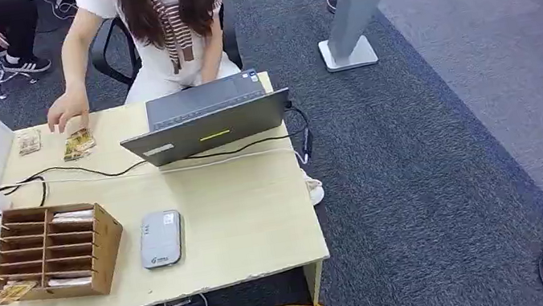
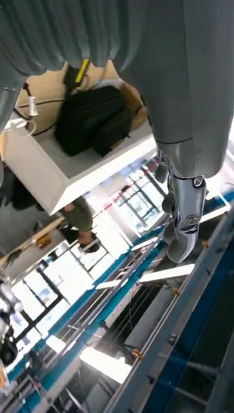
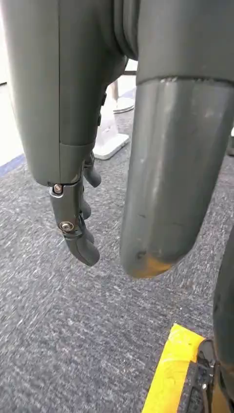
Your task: Pass the card to the sensor for recognition and then transmit it.
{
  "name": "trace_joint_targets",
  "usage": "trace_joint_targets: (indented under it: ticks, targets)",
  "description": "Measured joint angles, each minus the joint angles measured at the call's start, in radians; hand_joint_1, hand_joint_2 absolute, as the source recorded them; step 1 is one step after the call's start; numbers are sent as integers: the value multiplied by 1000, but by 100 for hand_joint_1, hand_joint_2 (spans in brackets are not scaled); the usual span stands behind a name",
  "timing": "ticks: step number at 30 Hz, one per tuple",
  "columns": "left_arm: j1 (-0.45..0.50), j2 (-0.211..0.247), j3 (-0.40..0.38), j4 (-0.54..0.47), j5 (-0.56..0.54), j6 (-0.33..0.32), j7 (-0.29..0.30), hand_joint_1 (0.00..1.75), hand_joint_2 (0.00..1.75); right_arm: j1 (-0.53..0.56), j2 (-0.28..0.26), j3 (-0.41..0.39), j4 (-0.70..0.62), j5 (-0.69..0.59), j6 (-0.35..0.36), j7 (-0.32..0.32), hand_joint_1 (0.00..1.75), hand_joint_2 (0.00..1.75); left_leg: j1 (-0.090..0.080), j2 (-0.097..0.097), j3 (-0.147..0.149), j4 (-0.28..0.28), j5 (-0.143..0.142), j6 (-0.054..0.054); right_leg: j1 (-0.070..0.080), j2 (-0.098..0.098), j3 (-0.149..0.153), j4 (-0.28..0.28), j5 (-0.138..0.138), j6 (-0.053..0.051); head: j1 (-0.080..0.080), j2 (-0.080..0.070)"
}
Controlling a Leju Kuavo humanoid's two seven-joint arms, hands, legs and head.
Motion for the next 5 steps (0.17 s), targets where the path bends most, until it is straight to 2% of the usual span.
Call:
trace_joint_targets:
  ticks: [2,5]
  targets:
    - [48,-21,106,-43,97,-92,-50,0,175,2,0,-6,0,0,0,0,0,0,0,0,0,0,0,0,0,-1,0,0,0,1,0,0]
    - [86,-45,203,-83,139,-142,-62,0,175,2,0,-15,0,0,-3,-2,0,0,0,-3,0,0,0,0,0,-3,1,0,0,1,0,0]
